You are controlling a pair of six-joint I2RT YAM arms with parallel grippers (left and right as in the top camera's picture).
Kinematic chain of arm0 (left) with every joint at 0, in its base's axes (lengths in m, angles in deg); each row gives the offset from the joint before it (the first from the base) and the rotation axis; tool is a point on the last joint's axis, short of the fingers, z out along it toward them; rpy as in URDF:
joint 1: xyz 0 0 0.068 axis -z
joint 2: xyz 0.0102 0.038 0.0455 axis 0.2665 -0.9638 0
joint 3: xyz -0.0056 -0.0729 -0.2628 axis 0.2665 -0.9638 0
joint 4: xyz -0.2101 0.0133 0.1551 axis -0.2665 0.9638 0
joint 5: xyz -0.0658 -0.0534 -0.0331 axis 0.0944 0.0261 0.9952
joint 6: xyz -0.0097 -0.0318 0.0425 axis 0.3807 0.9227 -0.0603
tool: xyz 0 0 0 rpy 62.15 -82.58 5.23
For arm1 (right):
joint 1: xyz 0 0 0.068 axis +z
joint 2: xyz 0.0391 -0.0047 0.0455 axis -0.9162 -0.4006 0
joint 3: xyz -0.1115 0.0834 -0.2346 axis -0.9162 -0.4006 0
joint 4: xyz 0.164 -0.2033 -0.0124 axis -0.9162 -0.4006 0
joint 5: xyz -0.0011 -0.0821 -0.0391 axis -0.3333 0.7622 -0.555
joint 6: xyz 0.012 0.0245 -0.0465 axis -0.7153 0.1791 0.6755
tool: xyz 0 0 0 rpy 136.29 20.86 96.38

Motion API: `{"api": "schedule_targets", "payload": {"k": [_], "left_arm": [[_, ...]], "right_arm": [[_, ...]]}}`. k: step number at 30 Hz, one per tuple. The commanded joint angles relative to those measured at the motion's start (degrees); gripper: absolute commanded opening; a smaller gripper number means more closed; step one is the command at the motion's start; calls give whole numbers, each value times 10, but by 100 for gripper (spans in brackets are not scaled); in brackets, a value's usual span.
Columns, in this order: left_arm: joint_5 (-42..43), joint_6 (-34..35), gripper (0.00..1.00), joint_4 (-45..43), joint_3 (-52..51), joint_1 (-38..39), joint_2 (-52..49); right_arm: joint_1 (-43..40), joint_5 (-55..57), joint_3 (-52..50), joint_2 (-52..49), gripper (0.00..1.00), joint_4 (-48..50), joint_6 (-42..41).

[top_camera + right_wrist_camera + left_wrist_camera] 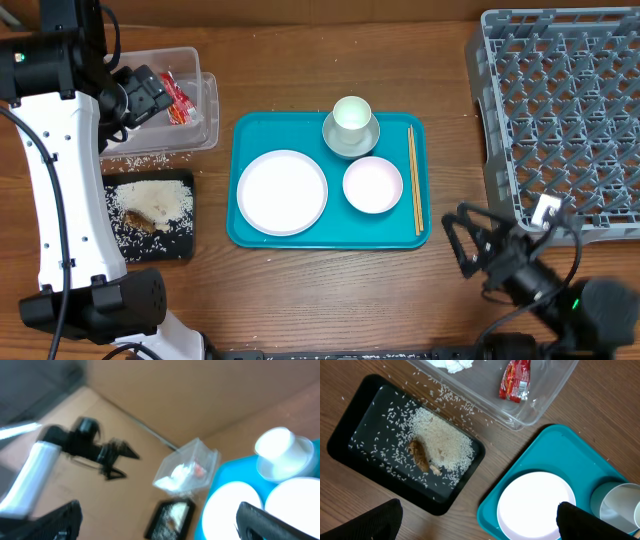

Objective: Sort waste into correct bins and load items into the dishwasher
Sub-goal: 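Reach the right gripper to the small white bowl and grasp it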

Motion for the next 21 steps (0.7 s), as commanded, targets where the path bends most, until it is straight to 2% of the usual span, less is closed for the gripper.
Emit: {"api": "schedule_targets", "payload": {"k": [1,3,6,12,14,16,21], "left_arm": [[-5,5,100,1,4,1,-5],[-5,5,100,1,4,1,-5],[-5,5,100,1,4,1,-5],[-5,5,100,1,4,1,-5],[-5,5,100,1,4,1,-5],[-5,5,100,1,4,1,-5],[-5,5,100,1,4,1,-5]], "right_arm": [[5,0,175,-180,100,-120,237],[19,23,262,-281,100,-205,294],[78,117,391,-429,100,-328,355],[250,363,595,-678,100,-484,363],[290,433,631,-746,100,-498,347],[311,449,636,-790,100,-485,347],[345,375,635,-892,100,-445,347]]}}
